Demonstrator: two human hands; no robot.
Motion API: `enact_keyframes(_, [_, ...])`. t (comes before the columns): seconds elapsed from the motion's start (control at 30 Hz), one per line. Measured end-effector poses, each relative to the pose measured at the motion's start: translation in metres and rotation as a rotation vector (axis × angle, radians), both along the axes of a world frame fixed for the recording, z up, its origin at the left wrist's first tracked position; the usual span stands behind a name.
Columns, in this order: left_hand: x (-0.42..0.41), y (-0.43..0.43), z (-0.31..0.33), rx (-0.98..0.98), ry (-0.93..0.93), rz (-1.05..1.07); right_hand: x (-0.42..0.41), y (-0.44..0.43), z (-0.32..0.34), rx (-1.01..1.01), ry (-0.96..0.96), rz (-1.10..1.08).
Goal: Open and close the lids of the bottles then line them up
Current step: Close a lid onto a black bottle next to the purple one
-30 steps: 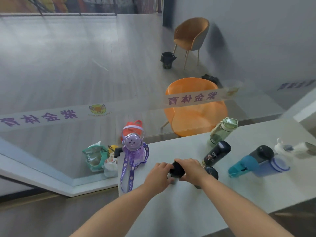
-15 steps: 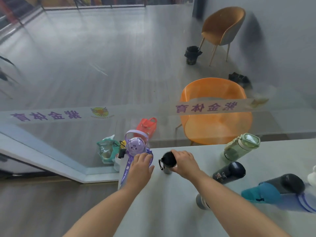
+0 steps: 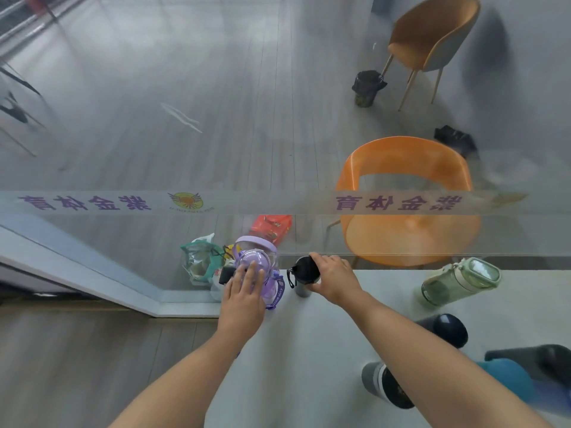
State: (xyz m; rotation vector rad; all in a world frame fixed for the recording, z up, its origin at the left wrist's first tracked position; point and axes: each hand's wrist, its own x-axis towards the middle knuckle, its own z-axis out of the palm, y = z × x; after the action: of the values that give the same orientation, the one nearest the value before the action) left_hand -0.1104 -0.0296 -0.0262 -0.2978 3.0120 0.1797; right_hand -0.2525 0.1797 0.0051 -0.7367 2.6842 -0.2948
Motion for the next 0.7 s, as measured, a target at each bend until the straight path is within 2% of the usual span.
enact_keyframes(0.5, [-0.003, -0.006, -0.006, -0.002, -0.120, -0.002, -0.002, -0.003, 0.002, 0.037, 0.030, -0.017])
enact_keyframes(0.7, [0.001, 0.008, 0.008, 0.022, 0.029, -0.019, 0.000, 0.000, 0.004, 0.054, 0.036, -0.022])
